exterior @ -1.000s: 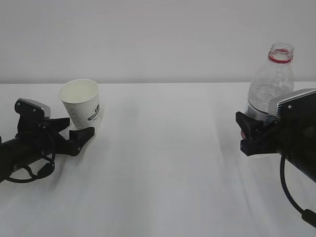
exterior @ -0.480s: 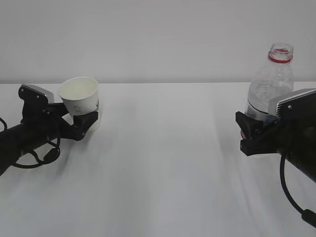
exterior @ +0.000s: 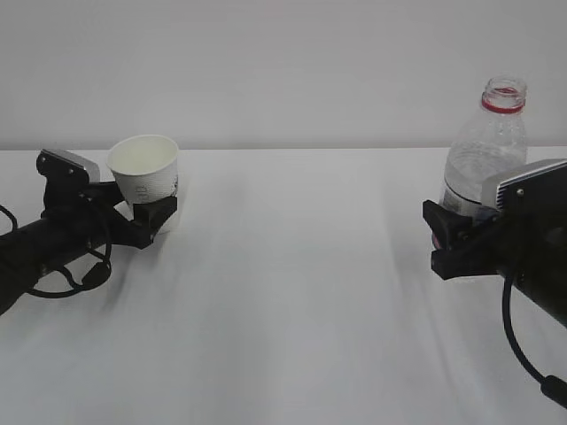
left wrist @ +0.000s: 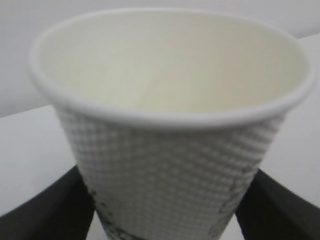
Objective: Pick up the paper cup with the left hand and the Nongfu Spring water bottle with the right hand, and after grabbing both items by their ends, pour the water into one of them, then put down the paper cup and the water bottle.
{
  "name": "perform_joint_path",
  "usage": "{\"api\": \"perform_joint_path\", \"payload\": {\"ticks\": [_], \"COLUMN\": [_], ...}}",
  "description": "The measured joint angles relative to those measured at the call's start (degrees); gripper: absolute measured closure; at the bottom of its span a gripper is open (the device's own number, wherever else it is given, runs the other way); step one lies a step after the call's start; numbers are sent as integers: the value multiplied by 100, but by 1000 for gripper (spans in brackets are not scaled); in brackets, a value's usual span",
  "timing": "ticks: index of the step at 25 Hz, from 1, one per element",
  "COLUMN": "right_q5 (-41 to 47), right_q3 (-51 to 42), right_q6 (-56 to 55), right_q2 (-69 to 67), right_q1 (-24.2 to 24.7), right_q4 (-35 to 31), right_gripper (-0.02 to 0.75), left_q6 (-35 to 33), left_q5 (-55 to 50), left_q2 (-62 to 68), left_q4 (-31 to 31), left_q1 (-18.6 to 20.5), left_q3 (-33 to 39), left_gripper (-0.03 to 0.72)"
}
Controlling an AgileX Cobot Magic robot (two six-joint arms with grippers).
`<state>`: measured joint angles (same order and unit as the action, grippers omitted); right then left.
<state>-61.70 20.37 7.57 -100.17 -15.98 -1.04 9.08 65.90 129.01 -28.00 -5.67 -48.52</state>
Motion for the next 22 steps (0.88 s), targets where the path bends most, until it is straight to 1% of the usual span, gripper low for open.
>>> {"api": "perform_joint_path", "payload": {"ticks": [3,6,14,22], "right_q5": [0,0,0,0], "right_q3": [0,0,0,0], "right_q6": [0,0,55,126], "right_q2": [0,0,0,0], "right_q1": [0,0,0,0], "right_q4": [0,0,0,0], "right_gripper": [235,235,235,235], "left_q6": [0,0,21,64], "left_q5": [0,0,0,13], "left_q2": [0,0,0,-469], "left_q4": [0,0,-21,-45], "left_q1": [0,0,0,0], "left_q3": [0,0,0,530], "left_gripper": [108,130,137,137]}}
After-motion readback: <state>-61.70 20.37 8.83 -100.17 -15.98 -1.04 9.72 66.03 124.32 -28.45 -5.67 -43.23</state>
